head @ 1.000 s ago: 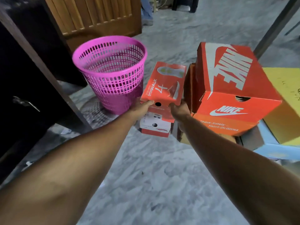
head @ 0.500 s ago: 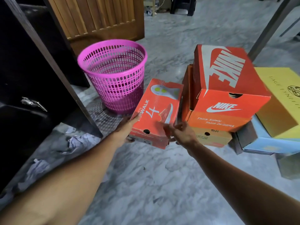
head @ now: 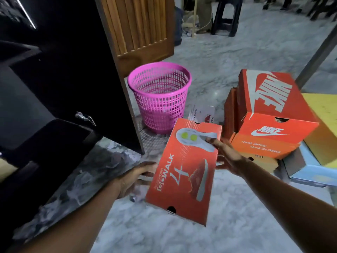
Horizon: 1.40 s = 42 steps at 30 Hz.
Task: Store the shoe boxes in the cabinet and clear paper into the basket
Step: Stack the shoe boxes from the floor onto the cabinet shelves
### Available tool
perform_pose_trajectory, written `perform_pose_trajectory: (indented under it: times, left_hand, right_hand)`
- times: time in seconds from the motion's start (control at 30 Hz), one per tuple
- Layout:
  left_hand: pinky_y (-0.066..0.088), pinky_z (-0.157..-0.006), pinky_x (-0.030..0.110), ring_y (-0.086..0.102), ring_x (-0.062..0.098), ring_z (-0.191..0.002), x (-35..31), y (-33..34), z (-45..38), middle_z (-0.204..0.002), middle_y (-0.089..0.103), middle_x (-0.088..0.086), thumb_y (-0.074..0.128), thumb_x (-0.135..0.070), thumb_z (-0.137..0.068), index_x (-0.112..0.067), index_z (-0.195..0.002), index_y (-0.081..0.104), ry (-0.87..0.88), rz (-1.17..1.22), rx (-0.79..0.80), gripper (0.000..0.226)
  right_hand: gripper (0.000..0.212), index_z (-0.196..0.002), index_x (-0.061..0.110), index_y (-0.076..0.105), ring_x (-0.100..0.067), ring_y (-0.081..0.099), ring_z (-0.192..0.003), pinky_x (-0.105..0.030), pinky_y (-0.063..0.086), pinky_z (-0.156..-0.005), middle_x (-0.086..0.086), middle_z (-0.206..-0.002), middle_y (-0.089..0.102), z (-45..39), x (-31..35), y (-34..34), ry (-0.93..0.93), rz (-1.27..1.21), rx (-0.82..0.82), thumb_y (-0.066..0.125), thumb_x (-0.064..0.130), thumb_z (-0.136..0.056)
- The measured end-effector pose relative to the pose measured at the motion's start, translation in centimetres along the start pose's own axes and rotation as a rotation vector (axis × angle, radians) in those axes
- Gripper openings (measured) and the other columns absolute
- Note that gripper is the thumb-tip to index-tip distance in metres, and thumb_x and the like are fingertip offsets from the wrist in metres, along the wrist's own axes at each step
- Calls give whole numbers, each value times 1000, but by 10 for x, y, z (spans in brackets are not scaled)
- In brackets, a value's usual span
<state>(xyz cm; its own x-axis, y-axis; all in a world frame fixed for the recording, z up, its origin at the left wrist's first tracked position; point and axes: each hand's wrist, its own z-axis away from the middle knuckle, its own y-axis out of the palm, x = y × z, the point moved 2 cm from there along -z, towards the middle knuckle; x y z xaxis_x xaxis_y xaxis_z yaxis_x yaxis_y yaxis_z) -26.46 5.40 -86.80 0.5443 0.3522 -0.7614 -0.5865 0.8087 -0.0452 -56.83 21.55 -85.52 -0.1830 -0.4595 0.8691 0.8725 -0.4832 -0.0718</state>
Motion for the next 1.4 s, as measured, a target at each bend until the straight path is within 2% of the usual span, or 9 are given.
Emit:
perform_pose_trajectory:
  times: [0.1,0.33,0.5,0.63,0.77,0.93,1.1,1.2,1.4]
  left_hand:
    - [45,-109,63,67,33,-121,-3,-18,7,-131,69,8,75,-82,-61,-46,-120,68,40,133,-86,70]
    - [50,-107,60,69,42,-116,9,-53,41,-123,74,17,82,-60,-71,-21,-129,70,196,381,-179,71]
    - [63,-79,43,76,33,-85,31,-120,70,-111,76,22,74,-39,-85,-6,-131,67,332,590,-386,58]
    - [51,-102,60,71,38,-108,38,-176,81,-117,77,11,75,-66,-74,-24,-129,70,345,574,-659,69]
    - [52,-64,28,73,20,-72,33,-213,82,-91,79,2,60,-77,-80,-29,-117,72,296,585,-798,62]
    - [57,-70,35,74,28,-97,21,-258,50,-120,75,10,63,-82,-70,-24,-134,61,285,630,-950,86]
    - [45,-108,42,50,28,-131,12,-254,53,-141,52,11,63,-58,-82,-18,-144,50,364,-172,-1379,75]
    - [46,-101,41,53,28,-124,17,-233,52,-133,55,7,59,-56,-82,-20,-130,60,593,-620,-1237,60]
    - [53,-97,41,49,26,-130,56,-268,23,-140,51,3,66,-27,-90,-22,-136,57,369,-967,-1058,47]
  right_hand:
    - [76,-127,38,55,-44,70,-112,-61,56,-97,-17,-121,73,7,12,33,-29,55,88,80,74,-65]
    - [70,-135,50,50,-27,74,-107,-43,60,-82,2,-124,75,2,55,150,-122,278,365,75,70,-73]
    - [77,-139,44,51,-29,67,-120,-56,54,-99,0,-132,69,-11,74,226,-120,243,538,72,76,-72]
    - [97,-140,37,55,-29,66,-123,-60,50,-105,-4,-134,69,-26,57,250,15,184,609,72,88,-59]
    - [80,-139,35,61,-33,67,-124,-58,54,-102,-5,-135,70,-35,33,264,63,106,714,63,82,-74]
    - [62,-131,25,65,-40,76,-102,-55,61,-89,-17,-129,65,-57,35,308,45,-72,603,81,47,-75]
    - [44,-129,26,64,-40,72,-106,-62,60,-88,-8,-125,69,-94,44,361,30,-115,461,74,43,-89]
    - [49,-126,27,65,-35,67,-106,-65,60,-85,-1,-120,66,-117,53,397,67,-101,404,76,52,-86]
    - [54,-124,25,65,-29,65,-112,-54,61,-93,-3,-117,68,-159,60,469,71,-82,481,74,60,-84]
